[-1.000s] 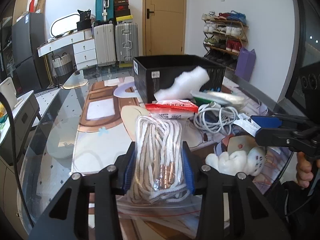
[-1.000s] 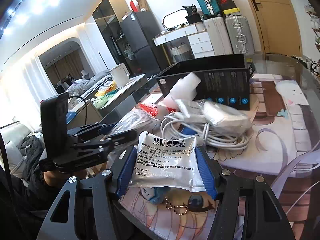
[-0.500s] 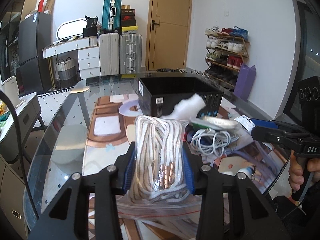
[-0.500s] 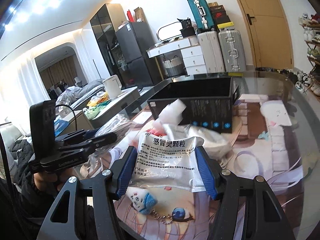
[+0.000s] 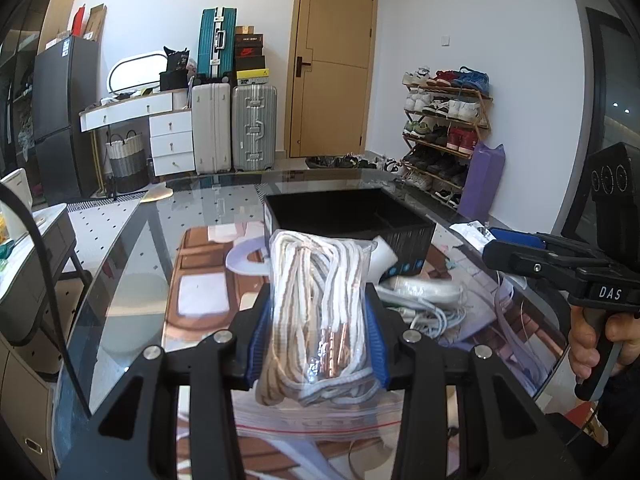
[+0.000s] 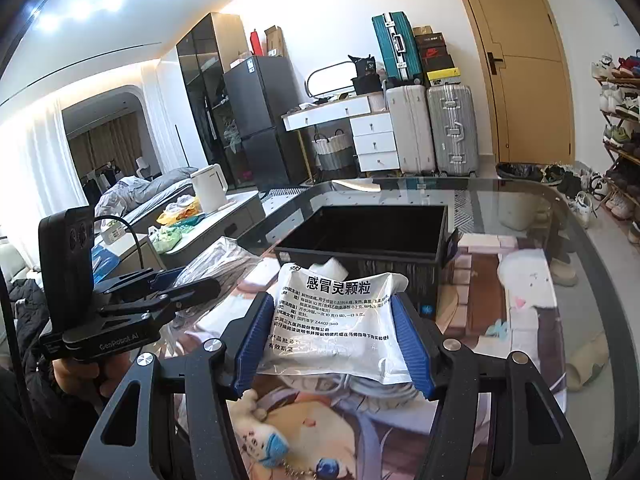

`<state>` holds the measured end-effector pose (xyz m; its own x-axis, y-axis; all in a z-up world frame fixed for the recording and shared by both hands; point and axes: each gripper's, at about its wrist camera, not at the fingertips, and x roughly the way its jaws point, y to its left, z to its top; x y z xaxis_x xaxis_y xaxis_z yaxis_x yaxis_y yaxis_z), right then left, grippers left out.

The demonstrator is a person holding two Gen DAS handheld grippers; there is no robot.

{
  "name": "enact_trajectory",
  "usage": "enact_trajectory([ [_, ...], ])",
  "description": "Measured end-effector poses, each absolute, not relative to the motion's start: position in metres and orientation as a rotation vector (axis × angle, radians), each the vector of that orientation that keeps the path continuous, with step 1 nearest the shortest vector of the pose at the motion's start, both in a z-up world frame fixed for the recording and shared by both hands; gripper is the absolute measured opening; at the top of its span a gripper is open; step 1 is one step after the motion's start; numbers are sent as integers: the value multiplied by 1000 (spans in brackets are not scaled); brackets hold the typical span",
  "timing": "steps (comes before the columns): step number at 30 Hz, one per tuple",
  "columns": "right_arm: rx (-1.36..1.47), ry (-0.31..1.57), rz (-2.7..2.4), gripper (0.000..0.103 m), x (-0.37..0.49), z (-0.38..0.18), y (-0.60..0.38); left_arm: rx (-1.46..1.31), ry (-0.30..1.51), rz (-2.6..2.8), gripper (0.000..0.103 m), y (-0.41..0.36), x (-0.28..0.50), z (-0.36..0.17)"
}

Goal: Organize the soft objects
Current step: 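Carry the medicine packet with the right tool while the left tool carries the cord bag over the black box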

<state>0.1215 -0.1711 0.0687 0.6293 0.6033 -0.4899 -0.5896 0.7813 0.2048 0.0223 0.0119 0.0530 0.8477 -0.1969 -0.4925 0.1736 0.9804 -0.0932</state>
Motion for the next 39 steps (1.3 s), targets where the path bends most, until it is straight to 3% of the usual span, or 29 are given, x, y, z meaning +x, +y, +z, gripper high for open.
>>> enact_trajectory([
  [22,-20,525,613,61,171,100,-165,-34,486,-190,41,4,74,83],
  [39,-85,554,610,61,221,81,-152,-42,522,-183,41,1,125,76],
])
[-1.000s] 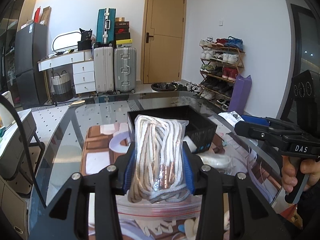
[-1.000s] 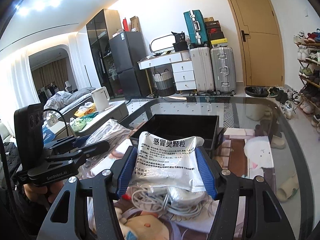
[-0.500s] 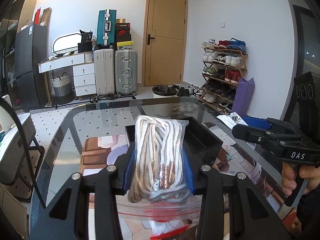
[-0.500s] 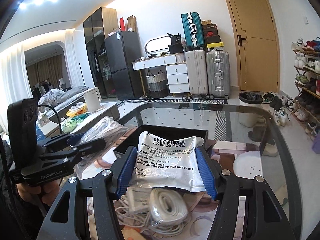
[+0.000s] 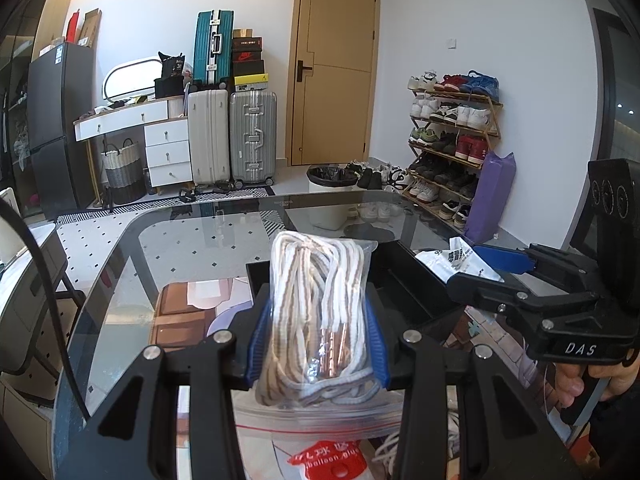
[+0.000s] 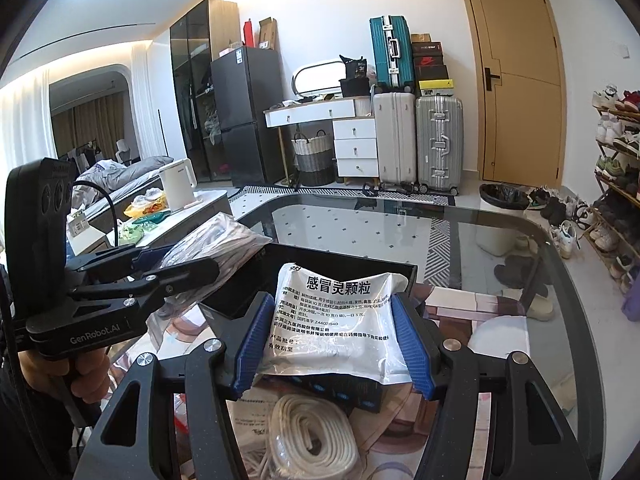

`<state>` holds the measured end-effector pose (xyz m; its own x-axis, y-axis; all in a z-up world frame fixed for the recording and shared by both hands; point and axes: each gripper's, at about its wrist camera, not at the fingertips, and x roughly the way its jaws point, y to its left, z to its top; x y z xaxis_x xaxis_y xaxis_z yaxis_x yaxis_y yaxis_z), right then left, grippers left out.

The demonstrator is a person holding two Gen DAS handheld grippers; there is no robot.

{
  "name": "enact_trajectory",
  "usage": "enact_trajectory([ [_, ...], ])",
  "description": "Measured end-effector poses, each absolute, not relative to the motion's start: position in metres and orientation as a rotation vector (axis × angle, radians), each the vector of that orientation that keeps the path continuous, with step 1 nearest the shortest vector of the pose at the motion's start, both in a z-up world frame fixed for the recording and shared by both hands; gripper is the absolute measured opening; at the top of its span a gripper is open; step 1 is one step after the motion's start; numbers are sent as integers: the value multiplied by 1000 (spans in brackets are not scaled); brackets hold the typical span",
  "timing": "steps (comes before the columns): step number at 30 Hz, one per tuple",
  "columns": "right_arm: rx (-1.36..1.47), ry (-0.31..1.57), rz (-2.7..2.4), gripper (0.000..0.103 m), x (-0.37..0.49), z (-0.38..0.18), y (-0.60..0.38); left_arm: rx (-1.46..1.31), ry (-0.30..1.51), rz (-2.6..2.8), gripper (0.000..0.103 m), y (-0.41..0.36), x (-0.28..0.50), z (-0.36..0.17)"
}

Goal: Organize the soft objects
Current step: 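Carry the medicine packet with the right tool while the left tool carries the cord bag over the black box, then open the right tool over the black box while the left tool releases the cord bag inside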

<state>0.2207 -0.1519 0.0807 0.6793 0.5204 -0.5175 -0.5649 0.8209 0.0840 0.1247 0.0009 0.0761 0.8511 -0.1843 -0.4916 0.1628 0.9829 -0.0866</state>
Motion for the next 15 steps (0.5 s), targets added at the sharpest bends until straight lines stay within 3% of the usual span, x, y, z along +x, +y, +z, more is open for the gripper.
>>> enact_trajectory([
  [15,-89,597,617,61,260,69,-139,-29,577,-183,41,-8,160,60],
])
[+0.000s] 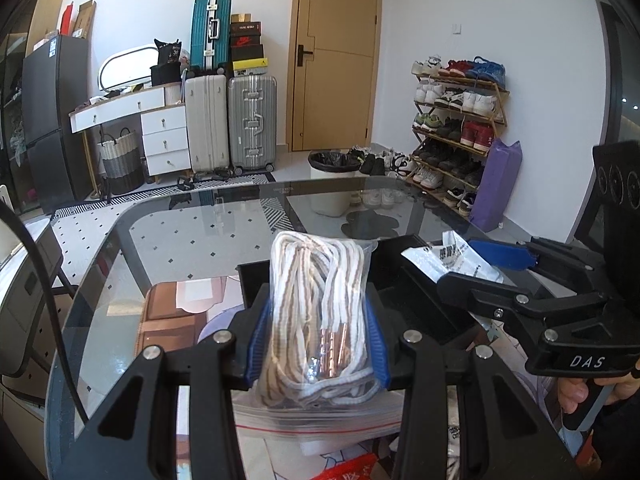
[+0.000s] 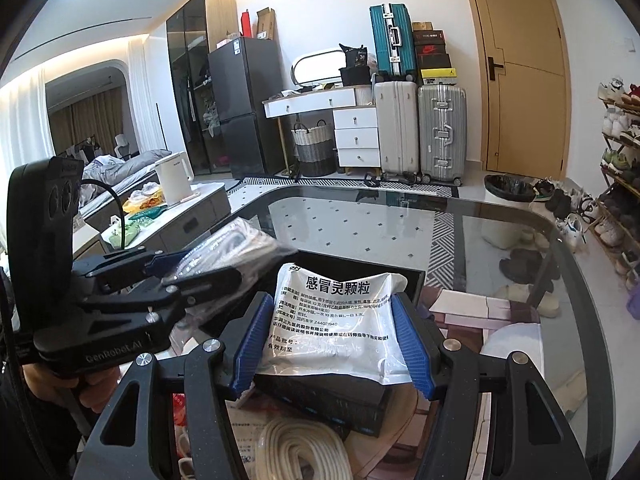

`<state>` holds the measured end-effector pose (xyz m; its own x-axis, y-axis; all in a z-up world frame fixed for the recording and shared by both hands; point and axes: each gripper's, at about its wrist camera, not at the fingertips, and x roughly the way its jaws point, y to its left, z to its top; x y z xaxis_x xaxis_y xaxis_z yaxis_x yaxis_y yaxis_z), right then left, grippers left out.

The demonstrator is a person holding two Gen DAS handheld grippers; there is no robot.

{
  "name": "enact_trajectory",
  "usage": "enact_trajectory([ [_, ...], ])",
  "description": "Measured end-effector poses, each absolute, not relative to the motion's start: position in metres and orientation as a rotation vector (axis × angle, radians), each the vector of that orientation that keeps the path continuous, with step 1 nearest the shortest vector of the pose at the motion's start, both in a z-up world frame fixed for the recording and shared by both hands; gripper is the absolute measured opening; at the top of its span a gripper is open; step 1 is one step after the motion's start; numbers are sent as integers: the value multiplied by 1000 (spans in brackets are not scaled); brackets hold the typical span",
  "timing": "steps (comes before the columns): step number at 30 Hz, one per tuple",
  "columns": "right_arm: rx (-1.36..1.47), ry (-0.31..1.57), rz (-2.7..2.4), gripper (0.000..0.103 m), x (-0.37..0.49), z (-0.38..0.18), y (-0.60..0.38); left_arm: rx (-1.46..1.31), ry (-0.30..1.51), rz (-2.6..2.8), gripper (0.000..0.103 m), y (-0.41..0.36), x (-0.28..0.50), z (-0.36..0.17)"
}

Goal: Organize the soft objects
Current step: 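Open the right tool over the black box while the left tool releases the cord bag inside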

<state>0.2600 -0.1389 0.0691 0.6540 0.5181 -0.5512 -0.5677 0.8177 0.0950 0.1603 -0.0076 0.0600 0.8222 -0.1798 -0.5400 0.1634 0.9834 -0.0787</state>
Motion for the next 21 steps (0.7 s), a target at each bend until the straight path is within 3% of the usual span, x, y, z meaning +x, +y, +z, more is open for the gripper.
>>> enact_trajectory([
  [5,-86,602,613,62,274,68,-132,-32,590,-178,43,-8,171,57],
  [6,-86,598,612,66,274,68,-132,-31,592,-175,44,-8,171,57],
  [9,-85,593,594,76,278,68,-132,-37,584,-162,68,-3,170,56],
  [11,-75,588,592,78,278,68,-137,-39,574,-147,84,-1,167,57],
  [13,-79,588,581,80,276,68,-141,-47,567,-134,93,2,164,58],
  [16,-75,584,565,92,269,68,-149,-55,565,-128,100,6,158,59],
  [21,-51,589,558,100,254,71,-161,-39,574,-104,101,9,145,56],
])
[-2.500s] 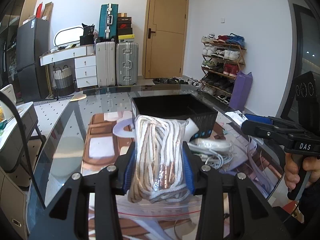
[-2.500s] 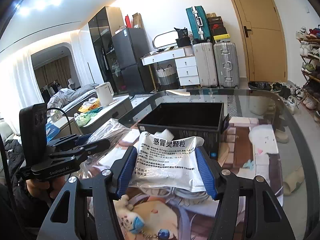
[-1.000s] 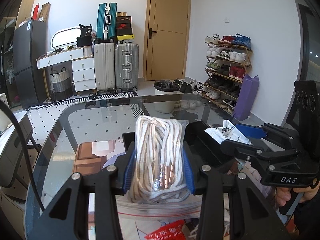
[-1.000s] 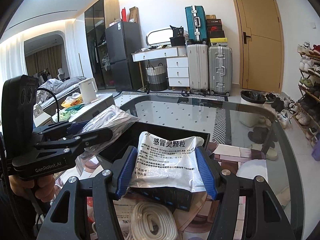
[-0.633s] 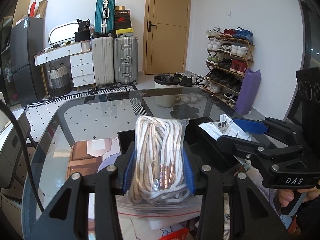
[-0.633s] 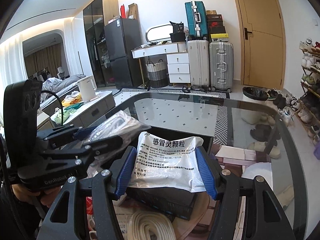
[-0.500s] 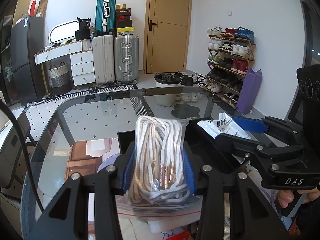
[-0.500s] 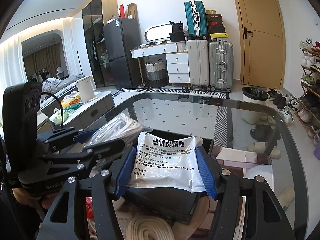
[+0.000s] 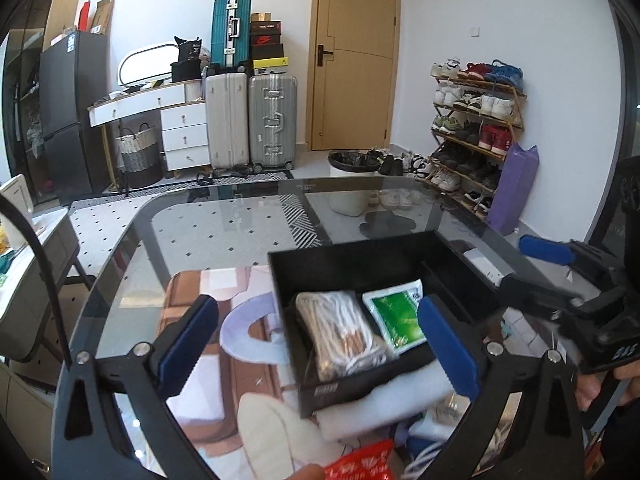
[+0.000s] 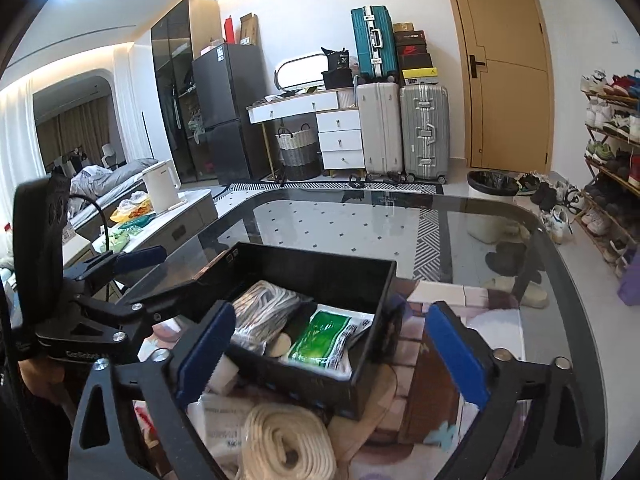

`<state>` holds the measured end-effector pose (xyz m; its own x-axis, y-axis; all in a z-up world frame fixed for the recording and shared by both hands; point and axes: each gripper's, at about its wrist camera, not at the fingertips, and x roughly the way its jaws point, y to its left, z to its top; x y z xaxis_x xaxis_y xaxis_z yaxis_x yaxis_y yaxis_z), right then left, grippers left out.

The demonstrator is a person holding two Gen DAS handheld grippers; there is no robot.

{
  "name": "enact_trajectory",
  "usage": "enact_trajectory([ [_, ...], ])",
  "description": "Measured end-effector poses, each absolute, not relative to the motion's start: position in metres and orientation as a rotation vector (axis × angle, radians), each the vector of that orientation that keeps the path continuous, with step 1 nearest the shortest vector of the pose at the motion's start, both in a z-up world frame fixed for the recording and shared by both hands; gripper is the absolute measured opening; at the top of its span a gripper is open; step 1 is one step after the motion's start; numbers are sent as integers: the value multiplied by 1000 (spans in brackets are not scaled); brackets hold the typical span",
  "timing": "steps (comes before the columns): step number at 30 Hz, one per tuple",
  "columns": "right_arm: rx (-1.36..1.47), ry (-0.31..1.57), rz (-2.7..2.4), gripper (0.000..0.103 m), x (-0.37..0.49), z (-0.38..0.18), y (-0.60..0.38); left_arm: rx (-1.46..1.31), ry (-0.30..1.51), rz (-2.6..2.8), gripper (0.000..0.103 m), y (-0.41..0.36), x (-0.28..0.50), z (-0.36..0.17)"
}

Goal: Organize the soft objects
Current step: 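Open the right tool over the black box while the left tool releases the cord bag inside, then grasp the coiled white cable with the right tool while the left tool approaches the red glue bag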

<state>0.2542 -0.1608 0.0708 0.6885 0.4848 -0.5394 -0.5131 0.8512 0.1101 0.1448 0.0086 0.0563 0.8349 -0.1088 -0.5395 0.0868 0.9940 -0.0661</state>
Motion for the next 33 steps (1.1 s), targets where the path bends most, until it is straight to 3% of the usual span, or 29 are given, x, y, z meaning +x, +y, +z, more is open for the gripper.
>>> enact_trajectory([
  [20,-39,611,600,102,174,60,-175,-60,525,-137,103,14,79,46],
  [33,-47,622,590,102,147,52,-185,-89,590,-125,103,24,64,32],
])
